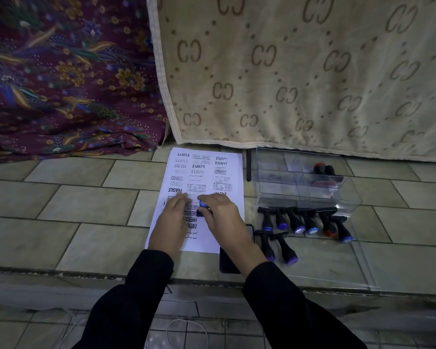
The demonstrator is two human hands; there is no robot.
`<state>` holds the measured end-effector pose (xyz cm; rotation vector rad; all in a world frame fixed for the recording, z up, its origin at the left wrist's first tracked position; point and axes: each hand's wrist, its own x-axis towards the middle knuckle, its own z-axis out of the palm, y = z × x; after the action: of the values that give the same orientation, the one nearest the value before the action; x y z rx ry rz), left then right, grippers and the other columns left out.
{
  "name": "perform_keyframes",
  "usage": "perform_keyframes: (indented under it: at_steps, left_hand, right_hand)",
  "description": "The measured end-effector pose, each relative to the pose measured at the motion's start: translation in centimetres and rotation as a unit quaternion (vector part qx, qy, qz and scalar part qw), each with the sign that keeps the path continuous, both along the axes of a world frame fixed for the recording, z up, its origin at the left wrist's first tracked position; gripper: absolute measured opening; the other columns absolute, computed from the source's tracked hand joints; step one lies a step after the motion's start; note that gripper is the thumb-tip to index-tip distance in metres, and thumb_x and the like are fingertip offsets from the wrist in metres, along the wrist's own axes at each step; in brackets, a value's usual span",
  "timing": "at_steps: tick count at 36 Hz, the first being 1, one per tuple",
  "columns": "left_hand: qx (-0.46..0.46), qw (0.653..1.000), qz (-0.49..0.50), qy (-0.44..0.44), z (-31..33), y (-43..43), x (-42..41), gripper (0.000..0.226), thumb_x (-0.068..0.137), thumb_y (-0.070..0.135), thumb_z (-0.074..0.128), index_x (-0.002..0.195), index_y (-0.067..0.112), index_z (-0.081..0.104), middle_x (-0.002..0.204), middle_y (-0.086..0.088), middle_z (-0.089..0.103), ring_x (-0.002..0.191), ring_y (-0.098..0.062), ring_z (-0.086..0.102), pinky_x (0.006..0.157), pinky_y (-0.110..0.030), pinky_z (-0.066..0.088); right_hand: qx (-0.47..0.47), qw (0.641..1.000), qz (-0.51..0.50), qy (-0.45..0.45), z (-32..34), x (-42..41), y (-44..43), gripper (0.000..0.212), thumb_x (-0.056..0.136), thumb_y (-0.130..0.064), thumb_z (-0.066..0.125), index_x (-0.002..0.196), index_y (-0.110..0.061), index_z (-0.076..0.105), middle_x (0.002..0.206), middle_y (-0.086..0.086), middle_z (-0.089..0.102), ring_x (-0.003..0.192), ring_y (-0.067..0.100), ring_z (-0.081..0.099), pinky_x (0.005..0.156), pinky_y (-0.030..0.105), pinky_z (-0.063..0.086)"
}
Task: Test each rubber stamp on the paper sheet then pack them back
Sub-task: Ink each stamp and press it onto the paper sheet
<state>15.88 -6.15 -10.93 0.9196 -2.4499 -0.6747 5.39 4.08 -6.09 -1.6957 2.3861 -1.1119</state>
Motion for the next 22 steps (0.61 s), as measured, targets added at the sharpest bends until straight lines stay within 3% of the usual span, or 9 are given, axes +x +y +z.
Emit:
perform_keyframes:
  at_steps: [5,9,14,19,22]
  left_hand:
    - [0.0,1.0,0.002,0.001,-0.3,-0.1,0.0,0.062,0.076,-0.022,0.039,0.13,0.005,0.053,0.143,-0.008,0.046,0.139,-0.019,0.035,0.111,-0.024,0.027]
    - [0.003,1.0,0.007,0.004,-0.3,-0.2,-0.2,0.057,0.077,-0.021,0.042,0.127,0.004,0.055,0.141,-0.008,0.049,0.138,-0.019,0.037,0.108,-0.021,0.026]
    - [0.0,1.0,0.008,-0.004,-0.3,-0.1,-0.1,0.059,0.077,-0.02,0.041,0.13,0.004,0.054,0.142,-0.008,0.047,0.138,-0.02,0.036,0.109,-0.025,0.029]
    - [-0.001,1.0,0.008,-0.001,-0.2,-0.2,-0.1,0.061,0.077,-0.021,0.04,0.13,0.006,0.054,0.143,-0.007,0.047,0.138,-0.019,0.036,0.112,-0.031,0.032]
    - [0.001,1.0,0.008,-0.002,0.0,0.0,-0.1,0.06,0.077,-0.021,0.041,0.128,0.005,0.055,0.142,-0.007,0.048,0.138,-0.02,0.036,0.112,-0.033,0.032]
  right_hand:
    - [0.026,0.999,0.004,0.035,0.2,0.0,-0.3,0.027,0.092,-0.005,0.056,0.117,-0.002,0.062,0.101,0.014,0.069,0.099,0.031,0.058,0.084,0.039,0.049]
    - [0.022,0.997,0.006,0.068,0.0,0.6,0.3,0.023,0.08,0.002,0.068,0.103,0.002,0.068,0.085,0.015,0.07,0.08,0.033,0.063,0.065,0.035,0.055]
    - [0.039,0.998,-0.014,0.053,0.2,0.0,-0.9,0.026,0.094,-0.005,0.053,0.118,-0.001,0.06,0.097,0.015,0.068,0.094,0.032,0.059,0.08,0.04,0.05]
    - [0.017,0.997,-0.002,0.081,-0.2,0.6,0.0,0.025,0.081,0.0,0.069,0.105,0.002,0.067,0.08,0.015,0.07,0.077,0.033,0.063,0.064,0.035,0.054]
    - [0.014,0.997,-0.005,0.073,-0.4,0.4,-0.2,0.025,0.084,-0.002,0.065,0.109,0.002,0.065,0.086,0.017,0.07,0.083,0.034,0.062,0.068,0.04,0.054]
